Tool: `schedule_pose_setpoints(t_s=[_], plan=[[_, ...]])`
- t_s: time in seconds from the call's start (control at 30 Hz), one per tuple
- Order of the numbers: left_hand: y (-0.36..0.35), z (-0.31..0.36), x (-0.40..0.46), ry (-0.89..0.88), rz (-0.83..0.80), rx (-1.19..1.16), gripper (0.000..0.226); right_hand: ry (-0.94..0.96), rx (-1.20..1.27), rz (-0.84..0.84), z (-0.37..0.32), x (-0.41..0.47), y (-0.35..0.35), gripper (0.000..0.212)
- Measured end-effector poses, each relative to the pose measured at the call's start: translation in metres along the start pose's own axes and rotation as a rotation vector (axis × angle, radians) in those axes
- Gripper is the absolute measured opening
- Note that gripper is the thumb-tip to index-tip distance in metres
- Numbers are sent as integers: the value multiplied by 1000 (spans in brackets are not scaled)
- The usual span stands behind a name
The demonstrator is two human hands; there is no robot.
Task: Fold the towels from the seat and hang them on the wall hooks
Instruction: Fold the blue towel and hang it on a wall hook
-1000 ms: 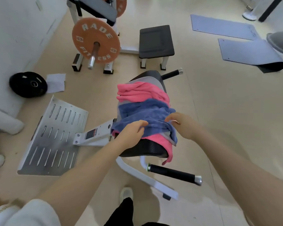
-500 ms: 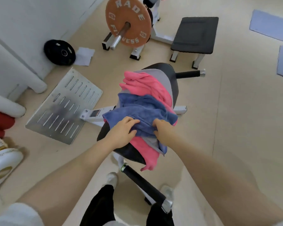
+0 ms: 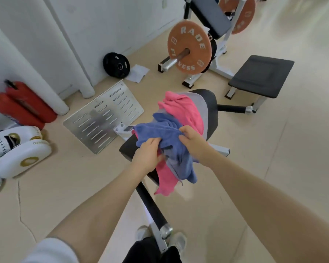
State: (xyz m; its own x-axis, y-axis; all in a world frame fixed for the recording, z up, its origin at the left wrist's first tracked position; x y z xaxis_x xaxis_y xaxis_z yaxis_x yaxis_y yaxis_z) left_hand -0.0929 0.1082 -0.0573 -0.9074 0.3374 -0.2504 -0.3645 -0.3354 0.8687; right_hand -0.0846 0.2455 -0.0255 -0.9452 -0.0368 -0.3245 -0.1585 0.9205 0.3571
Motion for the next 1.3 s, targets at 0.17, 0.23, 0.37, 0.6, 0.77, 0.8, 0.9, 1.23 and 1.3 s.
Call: schedule_pose_setpoints(t_s=[0.17, 0.23, 0.37, 0.6, 0.77, 0.8, 0.9, 1.23, 1.3], plan=[[13, -3, -5, 57, 67, 63, 20, 30, 438, -54, -36, -24, 17, 21], [28, -6, -7, 81, 124, -199, 16, 37, 574, -28, -51, -31, 29, 22], [85, 10, -20, 211, 216, -950, 20, 25, 423, 227, -66, -39, 66, 11], [180, 92, -39, -8, 0, -1418, 27, 255, 150, 442, -133, -62, 81, 14], [228, 117, -58, -187, -38, -1664, 30, 433, 310, 353, -188, -86, 65, 29], [237, 120, -61, -228, -43, -1706, 30, 455, 314, 340, -195, -90, 64, 29], [261, 128, -70, -332, -41, -1809, 32, 527, 302, 342, -209, -100, 65, 23], [263, 149, -69, -460, 19, -1719, 28, 499, 157, 356, -198, -105, 72, 17], [262, 155, -67, -469, 37, -1710, 27, 452, 175, 304, -191, -100, 75, 15]])
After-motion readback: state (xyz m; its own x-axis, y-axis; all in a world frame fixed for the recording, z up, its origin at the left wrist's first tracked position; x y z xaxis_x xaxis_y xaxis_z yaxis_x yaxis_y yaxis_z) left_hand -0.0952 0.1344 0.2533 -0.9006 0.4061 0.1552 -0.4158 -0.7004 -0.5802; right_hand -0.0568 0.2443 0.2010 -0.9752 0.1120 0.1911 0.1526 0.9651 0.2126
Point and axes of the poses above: each hand's wrist, its own x-axis towards the middle knuckle, its own y-axis out of the back of the hand, z = x × y, the point moved 8 cm from there along x, towards the middle knuckle, and after that the axes turned 4 degrees about x, right-handed, at the moved point
